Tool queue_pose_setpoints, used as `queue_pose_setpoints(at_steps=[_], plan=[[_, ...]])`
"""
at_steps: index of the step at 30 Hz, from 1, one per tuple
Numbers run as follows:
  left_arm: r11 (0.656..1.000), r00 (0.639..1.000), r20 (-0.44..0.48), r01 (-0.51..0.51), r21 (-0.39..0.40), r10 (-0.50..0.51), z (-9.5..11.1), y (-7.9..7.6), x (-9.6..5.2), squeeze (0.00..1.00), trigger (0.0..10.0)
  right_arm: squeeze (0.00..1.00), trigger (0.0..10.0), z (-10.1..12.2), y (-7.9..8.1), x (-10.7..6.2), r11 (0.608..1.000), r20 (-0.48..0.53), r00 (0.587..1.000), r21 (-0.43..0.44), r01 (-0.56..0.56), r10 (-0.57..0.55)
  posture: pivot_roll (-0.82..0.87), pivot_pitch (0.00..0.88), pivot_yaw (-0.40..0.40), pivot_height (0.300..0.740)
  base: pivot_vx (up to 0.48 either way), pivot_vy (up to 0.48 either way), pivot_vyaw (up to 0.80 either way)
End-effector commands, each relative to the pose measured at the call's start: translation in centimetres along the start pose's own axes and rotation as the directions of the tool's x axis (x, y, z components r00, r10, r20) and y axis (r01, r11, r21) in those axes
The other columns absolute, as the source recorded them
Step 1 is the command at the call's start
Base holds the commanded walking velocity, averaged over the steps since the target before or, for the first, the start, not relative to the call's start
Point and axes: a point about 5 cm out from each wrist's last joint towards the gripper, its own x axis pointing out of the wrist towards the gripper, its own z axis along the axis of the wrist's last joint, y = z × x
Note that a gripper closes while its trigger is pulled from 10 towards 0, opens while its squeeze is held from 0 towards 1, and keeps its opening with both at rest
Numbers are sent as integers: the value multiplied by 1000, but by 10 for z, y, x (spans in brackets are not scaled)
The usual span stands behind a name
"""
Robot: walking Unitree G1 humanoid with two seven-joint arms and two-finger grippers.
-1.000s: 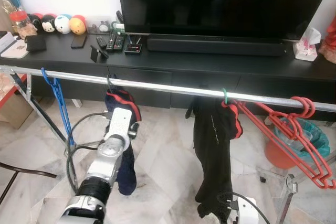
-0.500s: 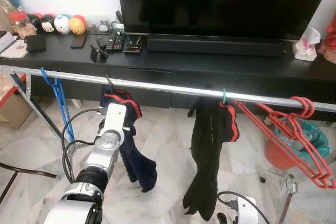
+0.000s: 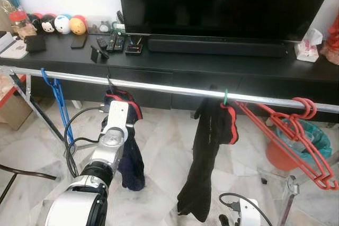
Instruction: Hang hanger
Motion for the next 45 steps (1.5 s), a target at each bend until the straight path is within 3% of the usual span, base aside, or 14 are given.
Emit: queue_pose_setpoints(at_steps=[1, 10, 11, 12, 13, 14, 15, 45], plan=[[1000, 1000, 4, -2, -12, 2, 3, -1, 1, 0, 10000, 0, 10000, -2, -2, 0, 1000, -8, 1000, 9, 3, -3, -49, 0, -21, 740, 0, 0, 0], [999, 999, -15, -50, -11, 50, 0, 7, 3, 0, 10000, 0, 10000, -1, -2, 0, 1000, -5, 1000, 9, 0, 0, -57, 0, -21, 740, 0, 0, 0], [999, 999, -16, -52, -14, 52, -1, 8, 3, 0, 5373, 0, 10000, -1, -2, 0, 1000, -5, 1000, 10, 0, 0, -59, 0, -21, 740, 0, 0, 0], [998, 998, -17, -55, -19, 54, -1, 9, 3, 0, 4588, 0, 10000, -1, -2, 0, 1000, -4, 1000, 11, 0, 0, -63, 0, -19, 740, 0, 0, 0], [998, 998, -17, -55, -19, 54, -1, 9, 3, 0, 4588, 0, 10000, -1, -2, 0, 1000, -4, 1000, 11, 0, 0, -63, 0, -19, 740, 0, 0, 0], [998, 998, -16, -57, -21, 57, -1, 10, 3, 0, 706, 0, 10000, -1, -2, 0, 1000, -4, 1000, 12, 0, 0, -64, 0, -19, 740, 0, 0, 0], [998, 998, -15, -60, -22, 60, -1, 12, 4, 0, 0, 0, 10000, -1, -2, 0, 1000, -4, 1000, 13, 1, -1, -62, 0, -20, 740, 0, 0, 0], [997, 999, -43, -9, -71, 6, -9, 6, 2, 0, 0, 0, 10000, -1, -2, 0, 1000, -5, 1000, 10, -3, 3, -59, 0, -28, 740, 0, 0, 0]])
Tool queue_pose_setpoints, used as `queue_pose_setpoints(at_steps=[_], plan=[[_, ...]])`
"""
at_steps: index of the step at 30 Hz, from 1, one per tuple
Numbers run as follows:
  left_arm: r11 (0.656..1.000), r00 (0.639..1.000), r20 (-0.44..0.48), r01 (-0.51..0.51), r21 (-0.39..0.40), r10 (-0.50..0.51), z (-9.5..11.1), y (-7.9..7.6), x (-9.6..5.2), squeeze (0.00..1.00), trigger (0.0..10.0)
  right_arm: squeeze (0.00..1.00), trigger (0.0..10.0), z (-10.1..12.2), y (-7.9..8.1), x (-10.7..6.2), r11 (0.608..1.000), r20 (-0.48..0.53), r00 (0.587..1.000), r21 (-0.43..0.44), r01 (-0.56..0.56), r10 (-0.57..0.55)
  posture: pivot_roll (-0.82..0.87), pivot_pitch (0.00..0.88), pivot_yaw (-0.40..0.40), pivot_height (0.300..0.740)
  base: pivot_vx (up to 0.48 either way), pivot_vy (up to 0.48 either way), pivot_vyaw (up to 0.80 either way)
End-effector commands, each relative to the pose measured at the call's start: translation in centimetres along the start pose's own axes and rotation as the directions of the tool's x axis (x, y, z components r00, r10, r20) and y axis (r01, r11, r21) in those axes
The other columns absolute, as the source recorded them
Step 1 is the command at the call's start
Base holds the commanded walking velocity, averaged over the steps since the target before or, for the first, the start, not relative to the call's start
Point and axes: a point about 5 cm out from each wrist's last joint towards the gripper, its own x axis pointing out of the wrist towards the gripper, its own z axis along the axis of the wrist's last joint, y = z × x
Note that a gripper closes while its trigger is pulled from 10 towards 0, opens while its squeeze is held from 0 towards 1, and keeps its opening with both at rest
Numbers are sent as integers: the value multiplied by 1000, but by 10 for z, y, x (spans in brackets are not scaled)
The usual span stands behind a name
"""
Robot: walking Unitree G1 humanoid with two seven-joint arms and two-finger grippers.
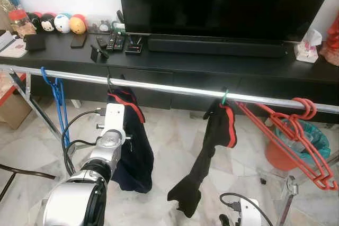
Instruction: Hang hanger
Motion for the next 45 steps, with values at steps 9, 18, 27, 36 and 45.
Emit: queue_pose_setpoints(at_steps=[9, 18, 27, 36, 45], plan=[[1000, 1000, -4, 9, -6, -9, -2, -3, -1, 0, 0, 0, 10000, -2, -1, 0, 1000, -8, 1000, 2, -2, 2, -56, 0, -28, 740, 0, 0, 0], [1000, 1000, 2, 7, 4, -7, -2, -3, -1, 0, 0, 0, 10000, -2, 0, 0, 1000, -7, 1000, 3, -3, 3, -52, 0, -27, 740, 0, 0, 0], [998, 993, 116, 40, -37, -36, 8, -4, -2, 0, 4275, 0, 10000, -2, 1, 0, 1000, -1, 1000, 14, 1, -1, -49, 0, -17, 740, 0, 0, 0], [995, 950, 296, 92, 42, -101, 3, 10, -16, 0, 10000, 0, 10000, -4, 2, -1, 1000, -2, 1000, 20, 5, -5, -42, 0, -5, 740, 0, 0, 0], [989, 944, 304, 105, 104, -132, -33, 26, -40, 0, 10000, 0, 10000, -6, -2, -2, 1000, -6, 1000, 12, 8, -7, -16, 0, -12, 740, 0, 0, 0]])
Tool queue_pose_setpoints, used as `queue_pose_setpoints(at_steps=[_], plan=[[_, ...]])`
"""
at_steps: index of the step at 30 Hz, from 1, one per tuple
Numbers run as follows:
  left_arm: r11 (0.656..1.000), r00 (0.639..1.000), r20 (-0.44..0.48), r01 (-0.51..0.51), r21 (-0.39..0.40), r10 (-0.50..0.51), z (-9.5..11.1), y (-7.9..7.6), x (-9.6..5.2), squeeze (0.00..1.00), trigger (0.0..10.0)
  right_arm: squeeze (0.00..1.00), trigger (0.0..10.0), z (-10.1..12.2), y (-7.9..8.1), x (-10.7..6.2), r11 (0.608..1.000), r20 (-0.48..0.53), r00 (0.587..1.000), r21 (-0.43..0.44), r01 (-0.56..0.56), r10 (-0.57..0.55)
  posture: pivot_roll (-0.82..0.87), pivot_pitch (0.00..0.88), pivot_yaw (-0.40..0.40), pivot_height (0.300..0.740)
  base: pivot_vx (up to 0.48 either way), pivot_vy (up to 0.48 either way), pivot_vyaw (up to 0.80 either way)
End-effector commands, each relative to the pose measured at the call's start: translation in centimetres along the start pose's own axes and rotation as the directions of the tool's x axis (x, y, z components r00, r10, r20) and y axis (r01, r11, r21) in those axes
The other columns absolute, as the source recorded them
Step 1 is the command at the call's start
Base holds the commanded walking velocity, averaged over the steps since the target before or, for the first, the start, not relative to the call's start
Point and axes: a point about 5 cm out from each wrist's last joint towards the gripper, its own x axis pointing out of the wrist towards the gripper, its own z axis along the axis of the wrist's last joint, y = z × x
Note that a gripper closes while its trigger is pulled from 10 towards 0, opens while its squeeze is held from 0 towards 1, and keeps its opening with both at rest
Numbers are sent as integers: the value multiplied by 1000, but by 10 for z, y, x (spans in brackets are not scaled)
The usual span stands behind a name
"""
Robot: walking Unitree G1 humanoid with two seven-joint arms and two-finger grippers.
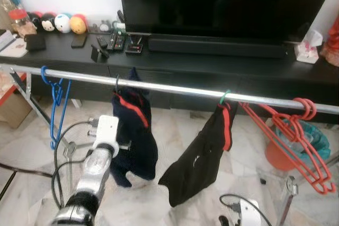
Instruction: Hang hanger
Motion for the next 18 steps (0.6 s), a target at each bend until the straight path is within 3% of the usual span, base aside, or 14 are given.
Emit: queue_pose_setpoints(at_steps=[1, 2, 9, 18], plan=[[1000, 999, 40, 2, 14, -3, 4, 5, -5, 0, 10000, 0, 10000, -3, -3, -1, 1000, -6, 1000, 9, 6, -6, -16, 0, -11, 740, 0, 0, 0], [1000, 1000, 30, 2, 28, -2, -3, 8, -13, 0, 10000, 0, 10000, -3, -3, -1, 1000, -6, 1000, 9, 8, -8, -16, 0, -9, 740, 0, 0, 0], [999, 1000, -17, -18, 45, 19, -19, 14, -31, 0, 10000, 0, 10000, -4, -4, -1, 1000, -5, 1000, 9, 11, -11, 2, 0, -7, 740, 0, 0, 0], [1000, 1000, -6, 7, 24, -7, -11, 8, -24, 0, 10000, 0, 10000, -6, -1, -2, 999, 8, 1000, 41, 22, -22, -22, 0, 31, 740, 0, 0, 0]])
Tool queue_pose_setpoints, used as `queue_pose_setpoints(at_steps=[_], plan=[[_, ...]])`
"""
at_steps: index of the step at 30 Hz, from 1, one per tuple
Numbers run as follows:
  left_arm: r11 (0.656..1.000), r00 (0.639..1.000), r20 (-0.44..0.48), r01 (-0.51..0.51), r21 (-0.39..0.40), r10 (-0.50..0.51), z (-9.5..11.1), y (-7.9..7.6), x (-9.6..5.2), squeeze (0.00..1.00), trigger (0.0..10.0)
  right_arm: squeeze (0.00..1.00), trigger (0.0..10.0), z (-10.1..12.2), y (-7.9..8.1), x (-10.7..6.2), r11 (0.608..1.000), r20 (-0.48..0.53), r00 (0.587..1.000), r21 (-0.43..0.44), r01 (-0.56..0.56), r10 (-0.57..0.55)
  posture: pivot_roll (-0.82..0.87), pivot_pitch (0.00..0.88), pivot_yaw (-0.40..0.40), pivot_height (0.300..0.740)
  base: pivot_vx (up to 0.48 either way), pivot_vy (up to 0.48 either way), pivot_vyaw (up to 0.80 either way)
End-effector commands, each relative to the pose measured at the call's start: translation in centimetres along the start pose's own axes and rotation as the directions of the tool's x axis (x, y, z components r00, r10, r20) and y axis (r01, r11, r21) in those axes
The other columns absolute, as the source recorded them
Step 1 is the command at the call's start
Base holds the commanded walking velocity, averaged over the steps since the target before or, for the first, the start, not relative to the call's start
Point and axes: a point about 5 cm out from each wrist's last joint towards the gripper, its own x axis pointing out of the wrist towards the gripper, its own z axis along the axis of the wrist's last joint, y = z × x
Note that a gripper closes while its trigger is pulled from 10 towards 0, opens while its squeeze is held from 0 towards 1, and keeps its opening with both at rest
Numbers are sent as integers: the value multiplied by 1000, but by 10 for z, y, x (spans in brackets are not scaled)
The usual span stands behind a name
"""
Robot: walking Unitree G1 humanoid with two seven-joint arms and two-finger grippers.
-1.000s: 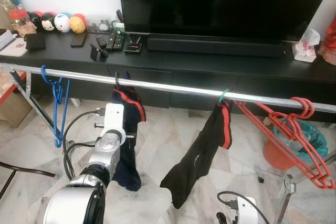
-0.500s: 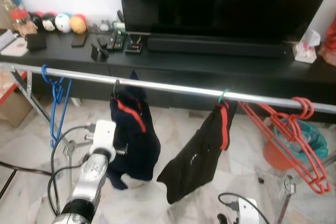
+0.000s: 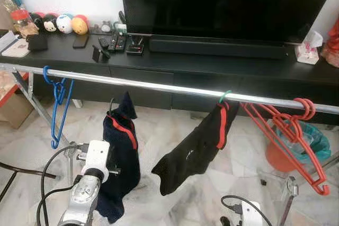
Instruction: Hang hanger
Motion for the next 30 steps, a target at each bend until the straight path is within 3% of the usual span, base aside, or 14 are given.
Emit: queue_pose_setpoints(at_steps=[1, 19, 30], plan=[[1000, 998, 55, 7, 9, -7, 15, 1, 7, 0, 10000, 0, 10000, -4, 1, -1, 1000, -2, 1000, 27, 8, -8, -21, 0, 36, 740, -255, 0, 0], [999, 997, 71, 41, 33, -44, 31, 6, 22, 0, 10000, 0, 10000, -12, 17, -2, 997, -12, 1000, 74, 8, -7, -48, 0, 114, 740, -313, 0, 0], [998, 996, 66, 50, 32, -52, 28, 6, 20, 0, 10000, 0, 10000, -15, 18, -3, 997, -18, 1000, 73, 8, -7, -44, 0, 116, 740, -334, 0, 0]])
